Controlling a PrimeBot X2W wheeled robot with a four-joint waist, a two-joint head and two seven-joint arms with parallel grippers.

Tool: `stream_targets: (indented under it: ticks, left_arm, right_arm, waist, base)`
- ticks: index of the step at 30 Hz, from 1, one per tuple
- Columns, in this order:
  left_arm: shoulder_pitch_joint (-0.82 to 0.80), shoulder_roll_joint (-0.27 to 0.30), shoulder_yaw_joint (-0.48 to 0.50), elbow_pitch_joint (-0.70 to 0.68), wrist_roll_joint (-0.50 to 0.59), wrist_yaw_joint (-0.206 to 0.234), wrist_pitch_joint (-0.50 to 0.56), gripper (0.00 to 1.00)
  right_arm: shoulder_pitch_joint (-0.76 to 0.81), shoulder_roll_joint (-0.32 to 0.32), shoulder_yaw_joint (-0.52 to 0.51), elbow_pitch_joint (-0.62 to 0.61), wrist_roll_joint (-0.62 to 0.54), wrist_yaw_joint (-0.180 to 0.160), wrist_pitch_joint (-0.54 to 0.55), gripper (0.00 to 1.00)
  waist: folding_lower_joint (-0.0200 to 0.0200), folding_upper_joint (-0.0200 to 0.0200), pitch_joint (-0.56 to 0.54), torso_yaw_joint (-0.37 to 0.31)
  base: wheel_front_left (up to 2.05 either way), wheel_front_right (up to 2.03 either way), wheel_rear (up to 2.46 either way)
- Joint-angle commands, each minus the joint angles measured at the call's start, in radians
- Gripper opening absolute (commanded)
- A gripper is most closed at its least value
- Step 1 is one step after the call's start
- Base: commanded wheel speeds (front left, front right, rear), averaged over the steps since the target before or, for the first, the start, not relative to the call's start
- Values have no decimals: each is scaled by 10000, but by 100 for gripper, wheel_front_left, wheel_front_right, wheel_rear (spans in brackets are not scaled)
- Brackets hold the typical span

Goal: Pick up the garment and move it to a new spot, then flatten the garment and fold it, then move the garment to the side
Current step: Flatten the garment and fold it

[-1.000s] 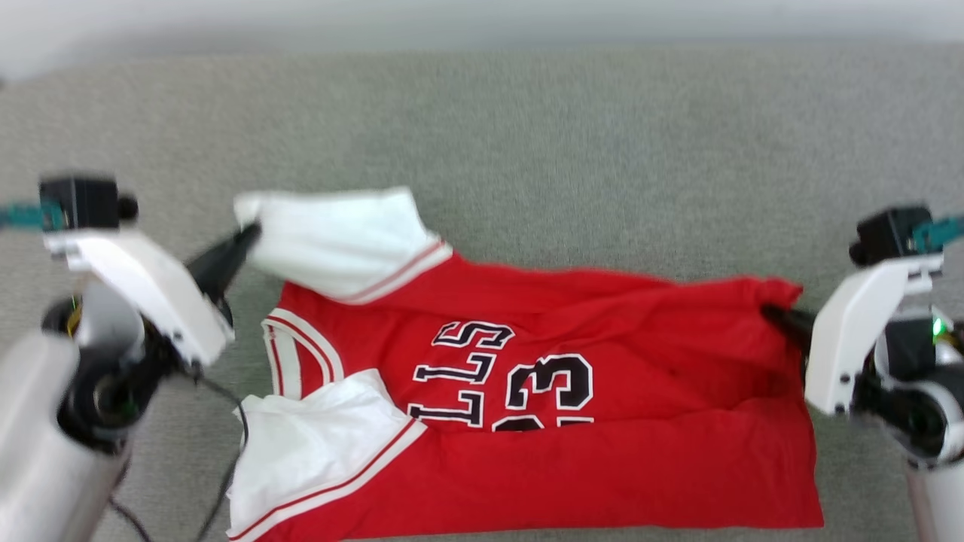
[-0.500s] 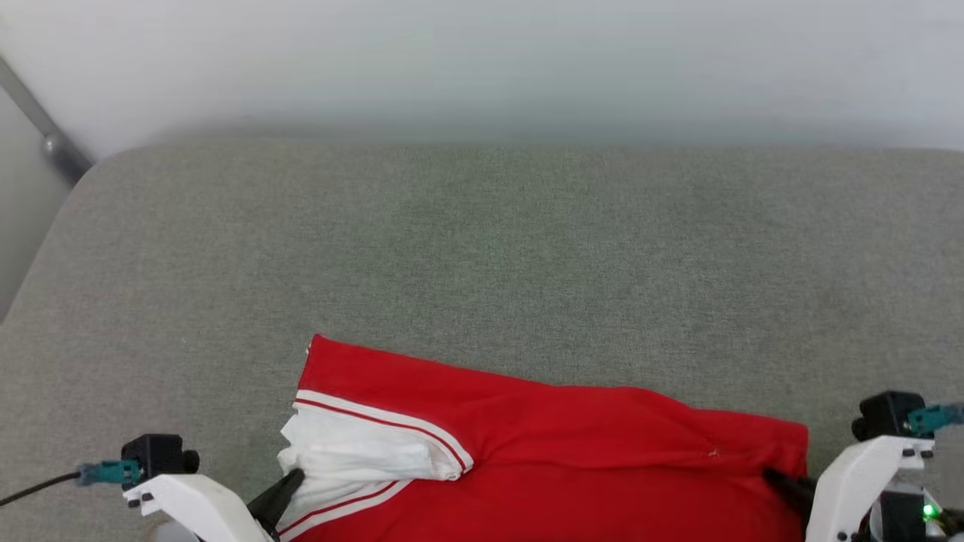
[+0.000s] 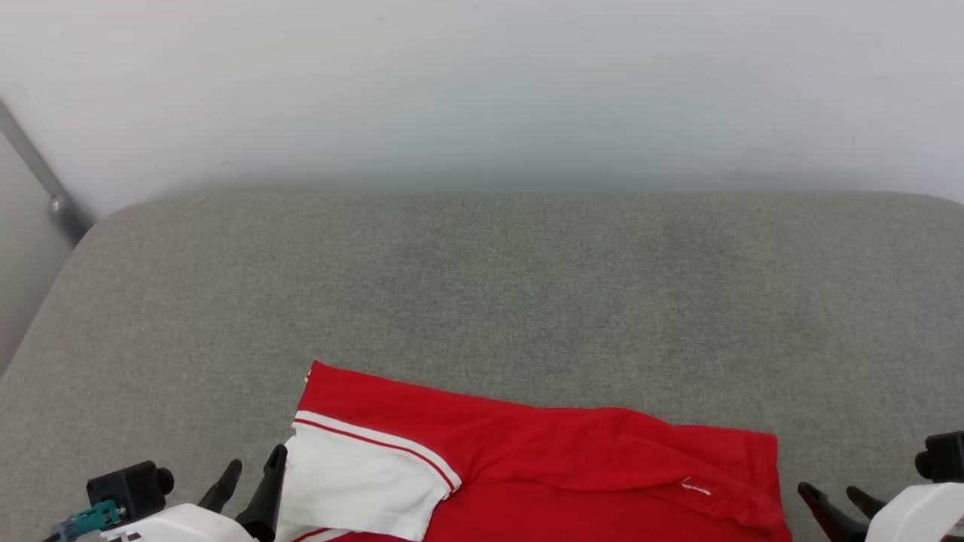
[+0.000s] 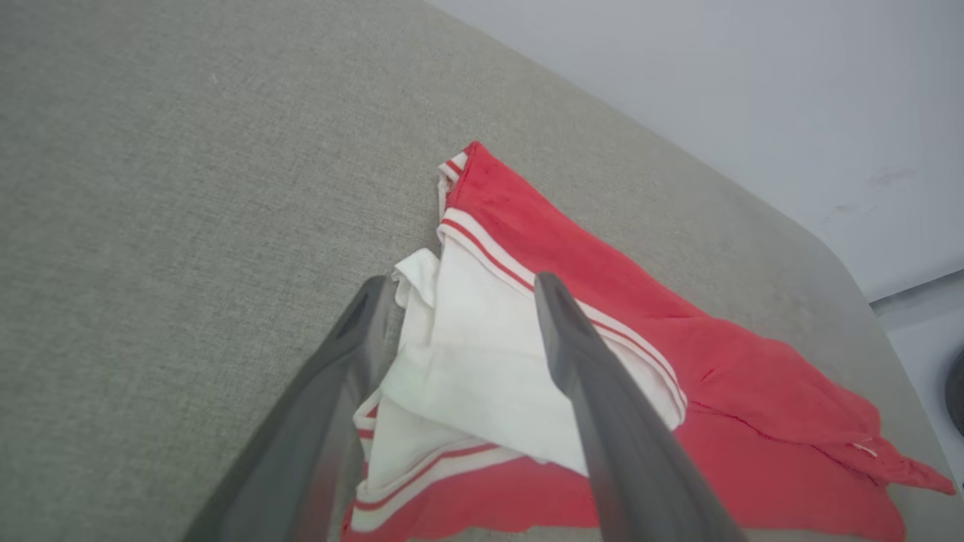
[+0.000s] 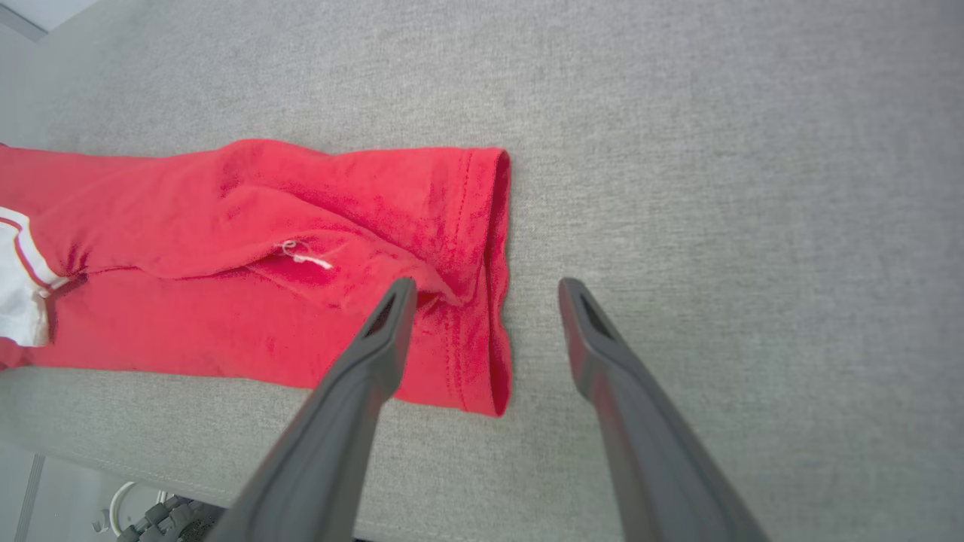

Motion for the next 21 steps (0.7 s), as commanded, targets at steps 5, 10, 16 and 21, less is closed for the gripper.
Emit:
stream_targets:
  ticks: [5, 10, 16, 21]
  left_arm:
    - [-94, -17, -138, -825, 1101, 524, -872, 100]
    - [-571, -86, -449, -1257, 2486, 911, -1661, 100]
    - [-1228, -345, -593, -1632, 3745, 1053, -2045, 100]
    - [-1736, -597, -559, -1823, 4256, 836, -2127, 100]
  right_arm:
    - [-196, 39, -616, -582, -97, -4, 837, 100]
    - [-632, -100, -862, -515, -181, -4, 1921, 100]
    - [-1126, -56, -842, -232, -254, -4, 2684, 100]
    - [-1643, 168, -729, 332, -400, -4, 2910, 100]
  waist:
    - [2, -1, -164, -80]
    - [2, -1, -91, 76]
    - [2, -1, 572, 528]
    - [2, -1, 1302, 895]
  base:
    - [0, 0, 0]
    - [0, 0, 0]
    - [0, 0, 0]
    - [0, 0, 0]
